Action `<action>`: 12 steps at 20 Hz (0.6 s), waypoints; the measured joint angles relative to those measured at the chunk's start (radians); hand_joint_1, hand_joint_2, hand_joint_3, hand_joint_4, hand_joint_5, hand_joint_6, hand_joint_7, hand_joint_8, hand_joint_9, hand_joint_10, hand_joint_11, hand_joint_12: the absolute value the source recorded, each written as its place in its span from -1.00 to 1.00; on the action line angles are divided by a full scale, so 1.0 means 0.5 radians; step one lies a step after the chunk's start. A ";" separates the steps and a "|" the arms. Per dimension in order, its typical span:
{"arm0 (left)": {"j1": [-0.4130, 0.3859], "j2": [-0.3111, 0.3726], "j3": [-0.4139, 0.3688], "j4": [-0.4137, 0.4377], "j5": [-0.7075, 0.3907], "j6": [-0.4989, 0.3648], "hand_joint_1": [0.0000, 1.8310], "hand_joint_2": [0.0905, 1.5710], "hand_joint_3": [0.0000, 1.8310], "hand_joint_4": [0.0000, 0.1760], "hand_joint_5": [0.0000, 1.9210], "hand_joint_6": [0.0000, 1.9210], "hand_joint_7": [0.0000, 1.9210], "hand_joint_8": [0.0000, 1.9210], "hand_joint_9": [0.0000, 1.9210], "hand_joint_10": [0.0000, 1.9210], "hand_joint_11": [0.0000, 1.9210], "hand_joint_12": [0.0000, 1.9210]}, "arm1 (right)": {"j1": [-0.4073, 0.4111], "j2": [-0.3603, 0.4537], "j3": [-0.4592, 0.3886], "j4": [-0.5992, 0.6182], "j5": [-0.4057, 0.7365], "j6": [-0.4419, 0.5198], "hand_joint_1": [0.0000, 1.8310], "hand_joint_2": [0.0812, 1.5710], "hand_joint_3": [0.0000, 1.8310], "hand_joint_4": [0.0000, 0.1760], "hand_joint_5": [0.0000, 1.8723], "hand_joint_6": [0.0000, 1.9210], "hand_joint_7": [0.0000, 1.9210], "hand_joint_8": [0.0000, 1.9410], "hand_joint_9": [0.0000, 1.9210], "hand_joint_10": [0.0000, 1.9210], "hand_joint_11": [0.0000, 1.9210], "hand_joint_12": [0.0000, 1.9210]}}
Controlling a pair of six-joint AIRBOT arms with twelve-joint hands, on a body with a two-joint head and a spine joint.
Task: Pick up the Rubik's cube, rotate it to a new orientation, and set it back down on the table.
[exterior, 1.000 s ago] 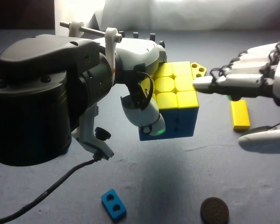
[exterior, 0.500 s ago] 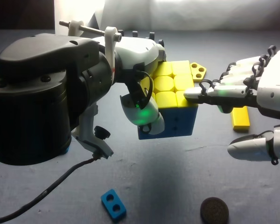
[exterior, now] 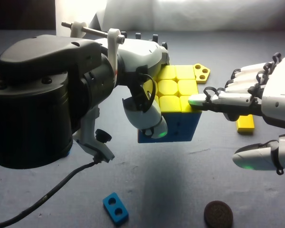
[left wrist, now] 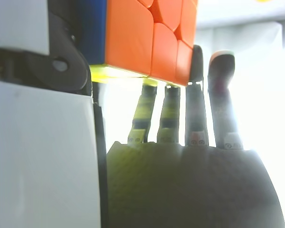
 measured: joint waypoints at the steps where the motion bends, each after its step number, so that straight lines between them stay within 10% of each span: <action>1: 0.000 0.000 0.000 -0.002 -0.002 0.000 0.14 0.75 -1.00 -0.94 -0.42 0.69 -0.50 0.90 -0.74 1.00 -0.77 1.00 | 0.000 0.000 0.000 0.001 0.002 -0.010 -0.89 0.59 -1.00 -1.00 -0.82 -0.98 -0.68 0.39 -0.67 0.94 -0.72 1.00; 12: -0.011 0.000 0.000 0.011 -0.020 -0.002 0.14 0.75 -1.00 -1.00 -0.42 0.68 -0.51 0.91 -0.73 1.00 -0.74 1.00 | -0.060 -0.001 -0.021 -0.012 0.003 -0.066 -0.94 0.62 -1.00 -1.00 -0.86 -0.99 -0.69 0.37 -0.68 0.94 -0.75 1.00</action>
